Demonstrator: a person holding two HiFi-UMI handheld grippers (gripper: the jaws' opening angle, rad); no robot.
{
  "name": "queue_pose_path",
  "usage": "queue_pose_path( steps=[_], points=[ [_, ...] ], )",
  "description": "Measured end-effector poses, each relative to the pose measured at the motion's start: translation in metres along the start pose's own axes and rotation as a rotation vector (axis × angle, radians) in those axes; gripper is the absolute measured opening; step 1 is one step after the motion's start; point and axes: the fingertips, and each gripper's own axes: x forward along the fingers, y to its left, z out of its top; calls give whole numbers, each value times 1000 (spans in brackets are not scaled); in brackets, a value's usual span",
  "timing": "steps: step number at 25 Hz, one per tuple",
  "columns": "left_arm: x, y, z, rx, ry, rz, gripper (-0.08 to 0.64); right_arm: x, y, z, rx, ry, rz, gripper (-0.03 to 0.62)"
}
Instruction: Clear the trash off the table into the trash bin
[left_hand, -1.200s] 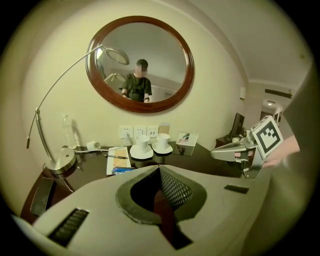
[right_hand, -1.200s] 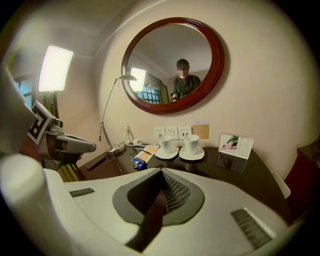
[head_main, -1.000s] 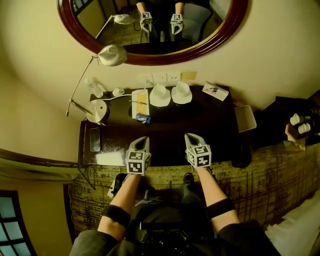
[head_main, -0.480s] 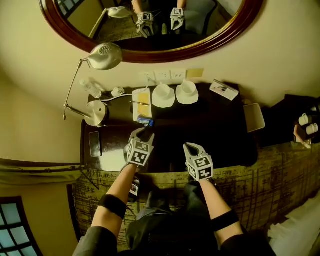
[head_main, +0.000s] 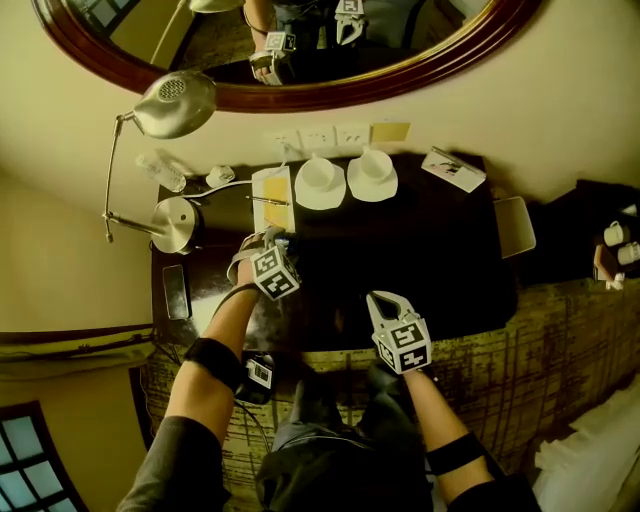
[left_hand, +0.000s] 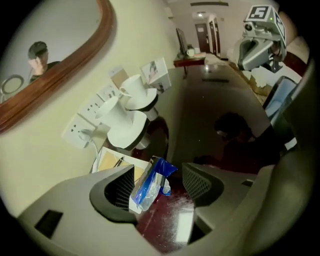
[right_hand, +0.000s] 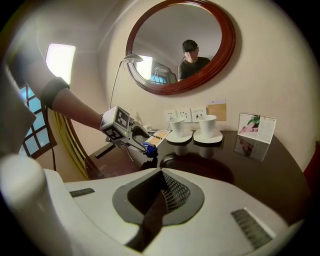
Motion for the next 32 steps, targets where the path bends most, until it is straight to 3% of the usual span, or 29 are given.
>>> queue_pose_path(
  steps=[5,13,17,20,27,32],
  points=[
    [24,-9,-15,104,81,-71,293,2,-8,-10,-8,9,-11,3],
    [31,-9,-18,124,112,-109,250,1,-1,-26,-2,25,1,3],
    [31,-3,-15,132,114,-77,98,1,-1,-31,-5,19,-4,3],
    [26,-2,-11,108,108,-65,24,-1,-3,-31,1,17,-8,3],
    [13,-1,-4,62,81,-53,3,-2,-1,-28,-2,15,1,3],
    [-23,5,17,-97,-15,-25,3,-5,6,-17,-4,14,21,3]
  ],
)
